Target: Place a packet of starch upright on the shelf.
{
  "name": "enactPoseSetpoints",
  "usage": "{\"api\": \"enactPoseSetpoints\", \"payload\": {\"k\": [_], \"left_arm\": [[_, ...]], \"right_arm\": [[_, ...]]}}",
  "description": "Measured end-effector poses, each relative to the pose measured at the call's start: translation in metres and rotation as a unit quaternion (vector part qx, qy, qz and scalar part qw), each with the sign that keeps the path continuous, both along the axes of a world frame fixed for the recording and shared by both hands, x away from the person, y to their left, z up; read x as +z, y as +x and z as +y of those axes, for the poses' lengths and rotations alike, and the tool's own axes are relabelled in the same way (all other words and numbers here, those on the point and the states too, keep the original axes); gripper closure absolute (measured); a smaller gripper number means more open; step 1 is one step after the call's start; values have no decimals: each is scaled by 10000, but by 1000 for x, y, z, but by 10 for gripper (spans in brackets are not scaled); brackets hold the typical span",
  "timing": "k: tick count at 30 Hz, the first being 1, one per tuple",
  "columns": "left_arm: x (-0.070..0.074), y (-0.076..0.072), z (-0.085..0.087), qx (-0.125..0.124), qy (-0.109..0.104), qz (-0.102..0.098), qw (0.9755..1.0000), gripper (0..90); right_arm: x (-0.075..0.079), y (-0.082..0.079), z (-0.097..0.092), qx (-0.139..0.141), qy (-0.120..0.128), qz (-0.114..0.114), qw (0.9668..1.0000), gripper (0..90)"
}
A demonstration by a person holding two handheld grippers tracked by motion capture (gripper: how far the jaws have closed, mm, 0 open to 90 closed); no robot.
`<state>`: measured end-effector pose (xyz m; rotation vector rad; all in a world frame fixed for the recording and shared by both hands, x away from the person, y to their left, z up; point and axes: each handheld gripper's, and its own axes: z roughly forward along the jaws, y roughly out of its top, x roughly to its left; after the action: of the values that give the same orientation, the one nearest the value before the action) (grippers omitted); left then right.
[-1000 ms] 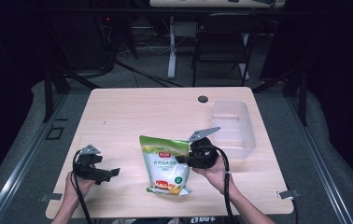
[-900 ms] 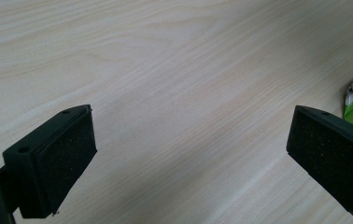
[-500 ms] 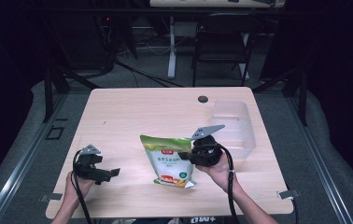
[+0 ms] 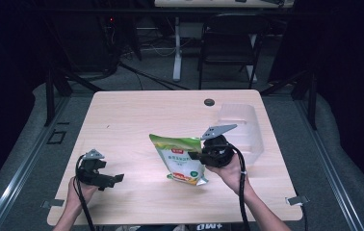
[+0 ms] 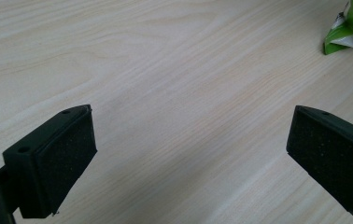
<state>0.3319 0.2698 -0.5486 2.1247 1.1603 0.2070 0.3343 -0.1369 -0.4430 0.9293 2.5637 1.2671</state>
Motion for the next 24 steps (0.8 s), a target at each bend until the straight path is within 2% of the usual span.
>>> {"api": "enactPoseSetpoints", "payload": {"k": [18, 24], "left_arm": [[0, 0, 0, 9, 19, -17, 10000, 14], [1, 0, 0, 14, 14, -16, 10000, 14]], "right_arm": [[10, 7, -12, -179, -62, -57, 9998, 900], [21, 12, -22, -269, -56, -120, 9996, 900]]}}
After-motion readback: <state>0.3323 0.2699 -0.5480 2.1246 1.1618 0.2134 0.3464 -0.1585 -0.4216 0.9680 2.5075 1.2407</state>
